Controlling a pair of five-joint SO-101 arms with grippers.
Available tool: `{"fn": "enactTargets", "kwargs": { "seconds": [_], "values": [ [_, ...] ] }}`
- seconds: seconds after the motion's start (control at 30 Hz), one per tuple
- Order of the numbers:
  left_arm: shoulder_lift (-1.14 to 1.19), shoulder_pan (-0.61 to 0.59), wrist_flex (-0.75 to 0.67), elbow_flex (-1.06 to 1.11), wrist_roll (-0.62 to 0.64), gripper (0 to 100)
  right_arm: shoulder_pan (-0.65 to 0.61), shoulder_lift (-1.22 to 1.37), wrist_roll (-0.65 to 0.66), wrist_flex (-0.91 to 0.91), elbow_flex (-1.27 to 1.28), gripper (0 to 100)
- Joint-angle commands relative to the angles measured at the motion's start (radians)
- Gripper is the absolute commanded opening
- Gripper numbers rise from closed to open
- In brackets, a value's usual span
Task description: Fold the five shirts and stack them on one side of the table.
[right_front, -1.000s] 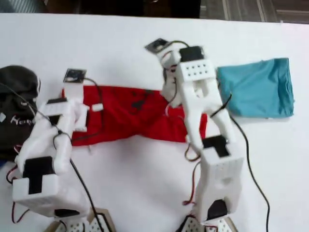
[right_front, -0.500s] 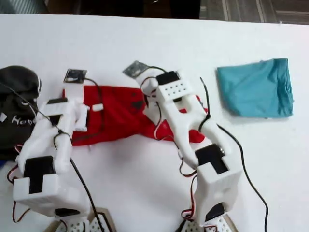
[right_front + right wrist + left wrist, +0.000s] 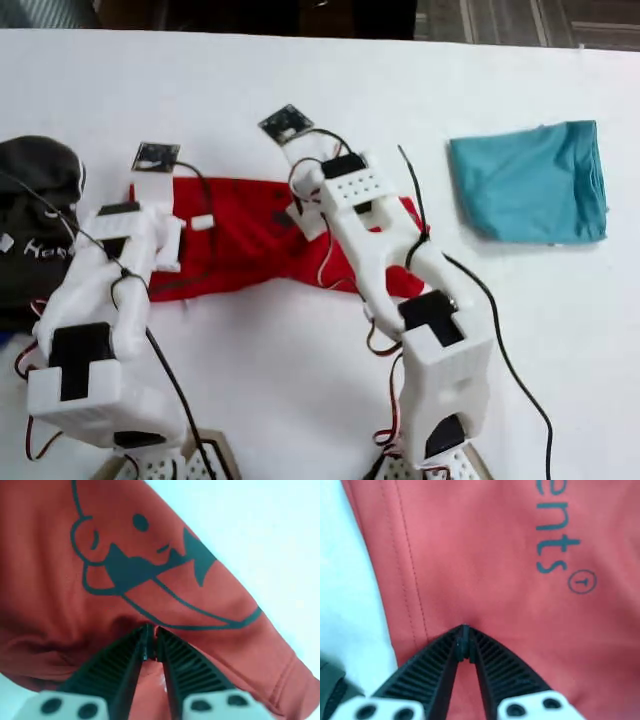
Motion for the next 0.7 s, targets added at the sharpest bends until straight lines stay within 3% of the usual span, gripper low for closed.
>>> {"fn": "enactTargets", "kwargs": {
  "seconds": [0.0, 0.2, 0.5, 0.67],
  "values": [
    [-0.028, -0.009, -0.021, 0.002, 0.006, 3, -0.002, -0.101, -0.008, 0.007, -0.015, 2.2],
    [-0.028, -0.009, -0.021, 0.002, 0.006, 3, 0.088, -0.332, -0.008, 0.07, -0.009, 2.2],
    [-0.028, -0.009, -0.021, 0.002, 0.006, 3, 0.189, -0.407, 0.003, 0.392, 0.021, 2.2],
    [-0.028, -0.008, -0.021, 0.002, 0.006, 3, 0.185, -0.409, 0.121, 0.358, 0.238, 2.2]
  ]
}}
